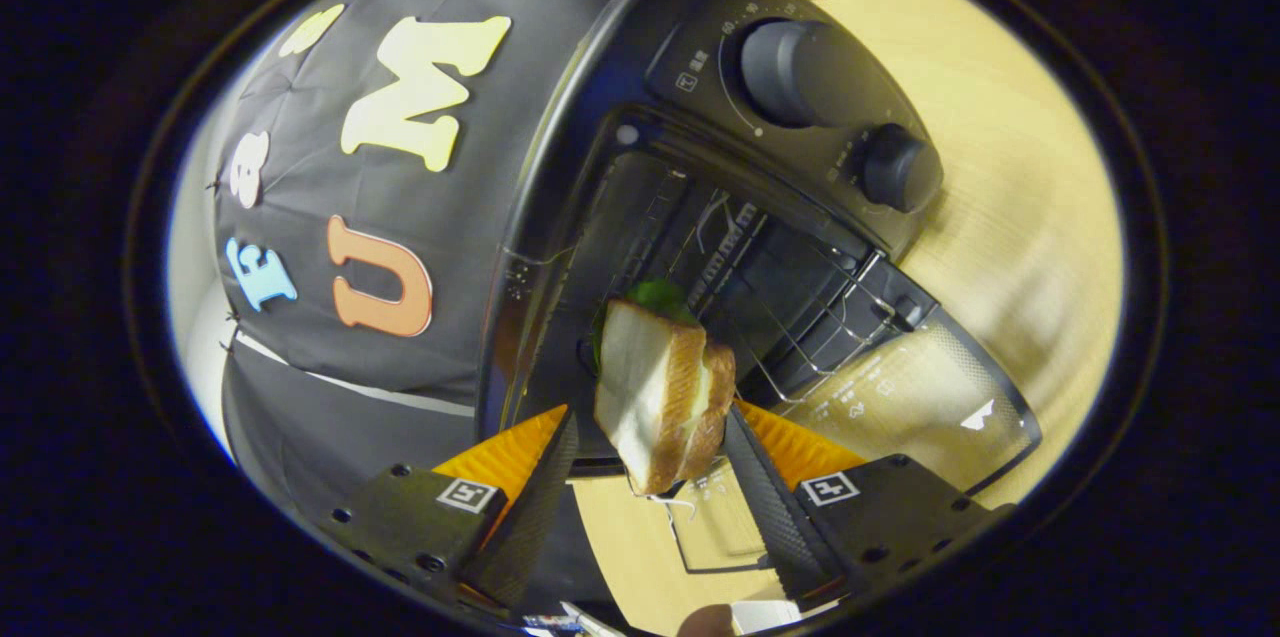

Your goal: Open the toaster oven, put the food inside, and close the toaster oven door.

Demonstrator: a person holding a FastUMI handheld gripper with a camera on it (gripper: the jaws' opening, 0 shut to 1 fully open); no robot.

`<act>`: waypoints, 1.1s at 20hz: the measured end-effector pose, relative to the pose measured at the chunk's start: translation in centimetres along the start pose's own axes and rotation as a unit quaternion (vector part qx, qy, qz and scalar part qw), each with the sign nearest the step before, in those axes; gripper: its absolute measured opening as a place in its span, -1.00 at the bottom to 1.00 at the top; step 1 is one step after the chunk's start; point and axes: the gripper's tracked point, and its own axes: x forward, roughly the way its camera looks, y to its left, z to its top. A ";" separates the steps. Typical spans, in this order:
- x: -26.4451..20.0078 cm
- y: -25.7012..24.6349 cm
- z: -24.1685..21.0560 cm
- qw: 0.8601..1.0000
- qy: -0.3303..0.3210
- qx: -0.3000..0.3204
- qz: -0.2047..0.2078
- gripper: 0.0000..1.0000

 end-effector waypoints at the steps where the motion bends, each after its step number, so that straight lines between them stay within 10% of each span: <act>1: -0.5 0.1 -0.2 1.000 0.002 -0.011 -0.005 0.90; 10: -5.2 1.5 -1.6 0.986 0.018 -0.153 -0.058 0.91; 22: -13.2 -0.1 -7.5 0.892 0.074 -0.411 -0.173 0.92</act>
